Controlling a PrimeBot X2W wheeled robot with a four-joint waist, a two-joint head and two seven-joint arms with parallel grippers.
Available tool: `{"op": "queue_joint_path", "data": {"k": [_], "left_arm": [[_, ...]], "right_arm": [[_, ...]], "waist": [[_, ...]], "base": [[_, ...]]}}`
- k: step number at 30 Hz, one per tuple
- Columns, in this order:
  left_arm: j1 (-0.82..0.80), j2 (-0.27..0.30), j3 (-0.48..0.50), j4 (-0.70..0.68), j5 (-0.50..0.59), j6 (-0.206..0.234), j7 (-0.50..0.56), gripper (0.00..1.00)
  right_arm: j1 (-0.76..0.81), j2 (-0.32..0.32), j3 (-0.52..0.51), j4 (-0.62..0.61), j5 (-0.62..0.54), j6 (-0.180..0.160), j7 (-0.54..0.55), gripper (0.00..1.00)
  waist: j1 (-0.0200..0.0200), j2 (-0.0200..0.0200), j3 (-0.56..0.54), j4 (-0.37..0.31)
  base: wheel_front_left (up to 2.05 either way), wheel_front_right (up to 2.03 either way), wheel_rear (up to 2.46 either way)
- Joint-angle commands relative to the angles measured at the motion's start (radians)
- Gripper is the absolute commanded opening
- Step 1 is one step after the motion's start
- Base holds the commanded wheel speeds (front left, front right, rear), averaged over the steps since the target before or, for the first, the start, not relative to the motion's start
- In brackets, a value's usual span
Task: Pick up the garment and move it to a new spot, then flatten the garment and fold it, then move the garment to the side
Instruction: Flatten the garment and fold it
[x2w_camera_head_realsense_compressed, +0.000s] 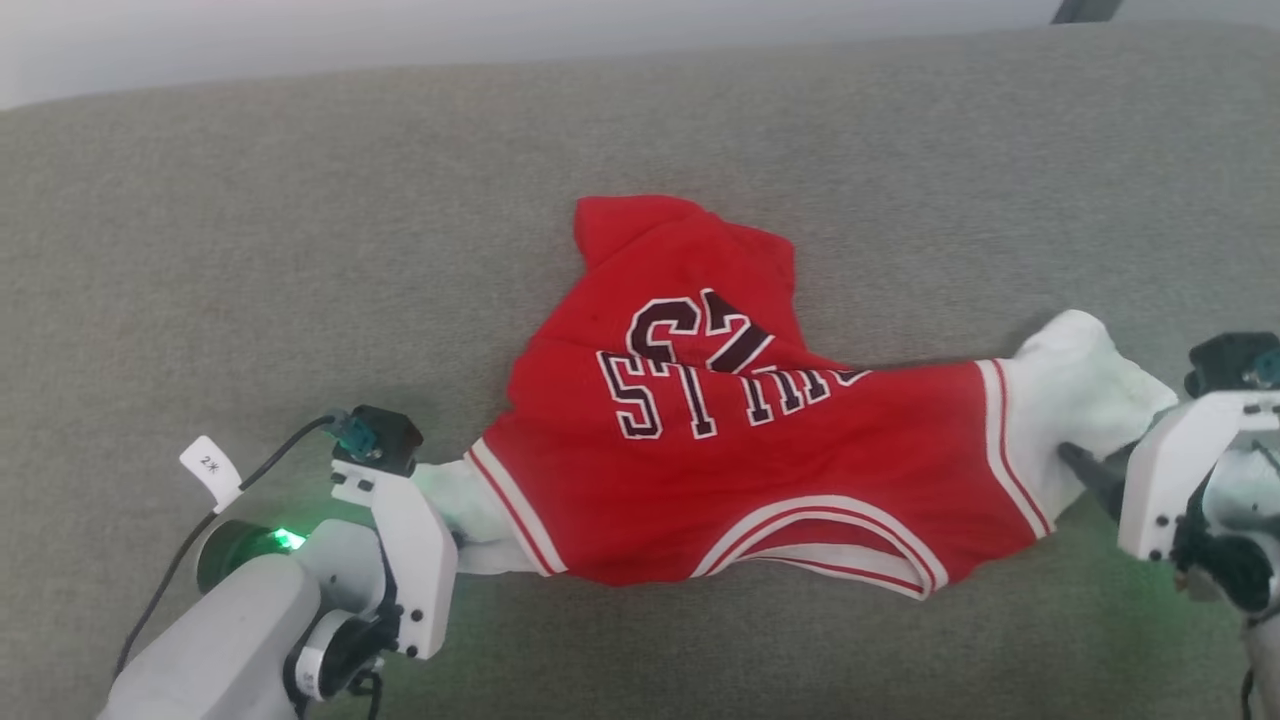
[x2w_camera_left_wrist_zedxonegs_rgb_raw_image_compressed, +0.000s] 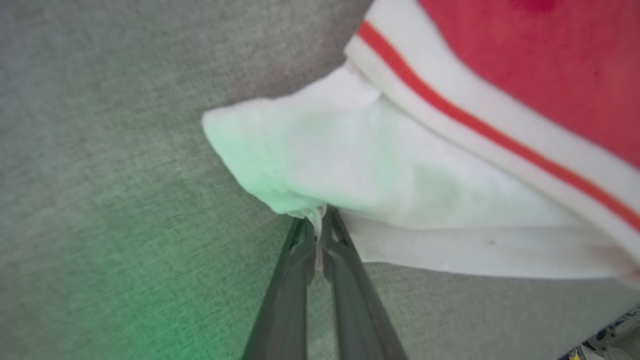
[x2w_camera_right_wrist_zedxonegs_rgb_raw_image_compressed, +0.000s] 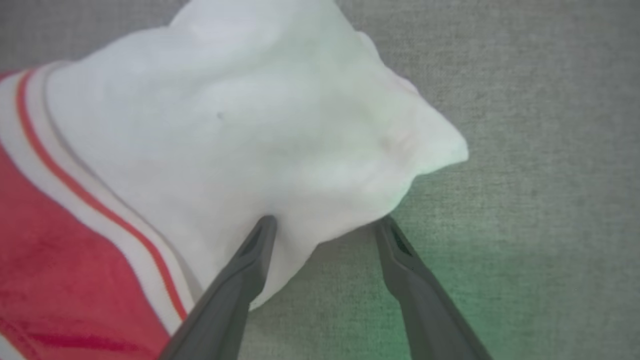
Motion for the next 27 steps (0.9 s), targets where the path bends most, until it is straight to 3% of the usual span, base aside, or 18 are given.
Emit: {"op": "queue_joint_path", "data": {"k": [1, 5, 6, 7, 15, 21, 27], "left_arm": [[0.003, -0.01, -0.014, 0.082, 0.023, 0.018, -0.01, 0.0], [-0.015, -0.023, -0.016, 0.103, 0.026, 0.008, -0.023, 0.0], [-0.02, -0.027, -0.017, 0.109, 0.026, 0.006, -0.025, 0.0], [-0.022, -0.029, -0.015, 0.114, 0.025, 0.002, -0.029, 0.0], [-0.036, -0.005, 0.02, 0.112, -0.01, -0.008, -0.03, 0.0], [-0.076, 0.049, 0.053, -0.045, -0.051, -0.005, 0.056, 0.0], [-0.141, 0.128, 0.085, -0.187, -0.047, 0.03, 0.138, 0.0]], "right_arm": [[-0.023, 0.006, 0.005, 0.05, 0.01, -0.001, 0.023, 1.0], [-0.061, 0.015, 0.044, 0.155, 0.024, -0.001, 0.072, 1.0], [-0.067, 0.016, 0.063, 0.168, 0.028, -0.001, 0.086, 0.47], [-0.071, 0.016, 0.076, 0.181, 0.041, 0.0, 0.098, 0.0], [-0.11, -0.047, 0.094, 0.15, 0.12, 0.0, 0.124, 0.0], [-0.133, -0.082, 0.069, 0.004, 0.18, 0.0, 0.169, 0.0], [-0.163, -0.079, 0.046, -0.121, 0.199, 0.0, 0.227, 0.0]], "waist": [[0.0, -0.0001, 0.016, 0.02], [0.0, -0.0001, 0.028, 0.04], [0.0, -0.0001, 0.03, 0.045], [0.0, -0.0001, 0.031, 0.047], [0.0, -0.0001, 0.014, 0.057], [0.0, -0.0001, -0.044, 0.047], [0.0, -0.0001, -0.109, 0.035]], "base": [[0.0, 0.0, 0.0], [0.0, 0.0, 0.0], [0.0, 0.0, 0.0], [0.0, 0.0, 0.0], [0.0, 0.0, 0.0], [0.0, 0.0, 0.0], [0.0, 0.0, 0.0]]}}
